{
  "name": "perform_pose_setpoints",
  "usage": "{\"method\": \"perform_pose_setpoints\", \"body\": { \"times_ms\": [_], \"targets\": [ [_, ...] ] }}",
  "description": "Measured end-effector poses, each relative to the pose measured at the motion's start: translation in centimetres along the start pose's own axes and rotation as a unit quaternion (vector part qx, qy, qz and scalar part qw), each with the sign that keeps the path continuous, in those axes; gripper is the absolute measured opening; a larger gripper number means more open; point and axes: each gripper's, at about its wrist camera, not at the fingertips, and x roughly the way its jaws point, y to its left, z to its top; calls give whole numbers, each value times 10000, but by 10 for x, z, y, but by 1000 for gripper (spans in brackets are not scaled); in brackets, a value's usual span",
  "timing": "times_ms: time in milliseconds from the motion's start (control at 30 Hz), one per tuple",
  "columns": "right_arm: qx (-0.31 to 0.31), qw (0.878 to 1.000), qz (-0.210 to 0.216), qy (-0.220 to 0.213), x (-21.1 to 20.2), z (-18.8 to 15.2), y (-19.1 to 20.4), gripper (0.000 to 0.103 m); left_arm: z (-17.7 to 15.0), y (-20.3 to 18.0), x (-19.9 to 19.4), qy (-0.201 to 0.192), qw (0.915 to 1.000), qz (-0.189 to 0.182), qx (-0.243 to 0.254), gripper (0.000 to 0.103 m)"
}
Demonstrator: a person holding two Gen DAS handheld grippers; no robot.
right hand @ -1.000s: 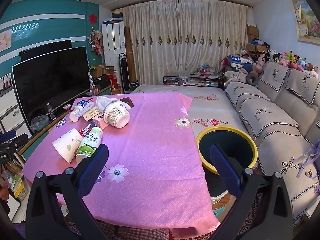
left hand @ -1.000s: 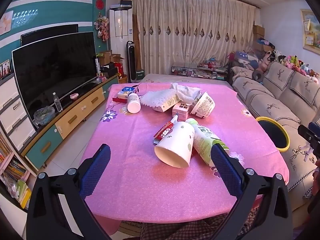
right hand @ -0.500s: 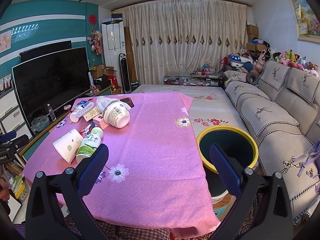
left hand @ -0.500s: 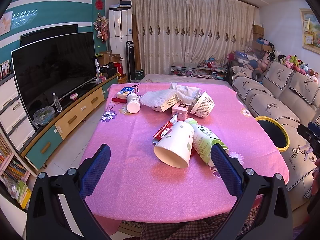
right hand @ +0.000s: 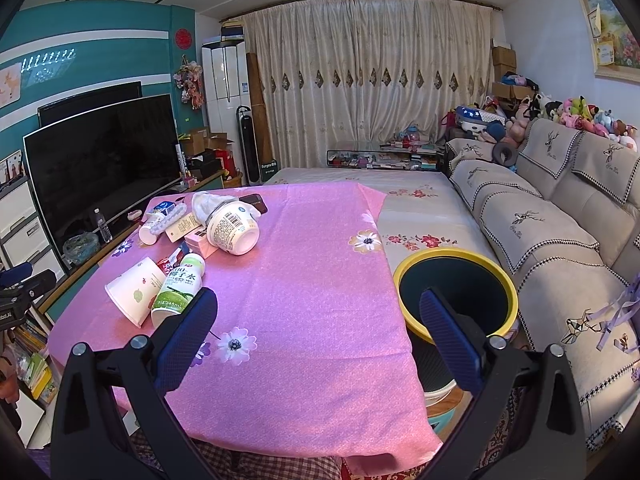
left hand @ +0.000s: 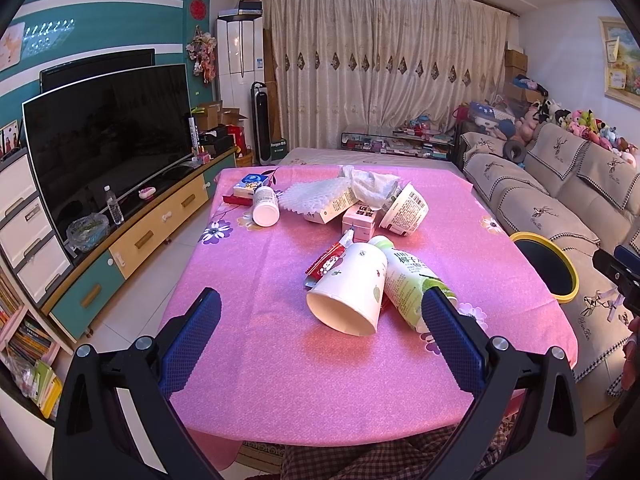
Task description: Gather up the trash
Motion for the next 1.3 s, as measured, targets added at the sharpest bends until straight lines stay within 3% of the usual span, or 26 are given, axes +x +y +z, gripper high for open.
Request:
{"method": "perform_pose_setpoints", "body": {
  "times_ms": [1300],
  "targets": [
    [37,10000,9,20,4,-7,-4,97,0,-2,-1,18,10000,-10,-7,99]
  ]
}}
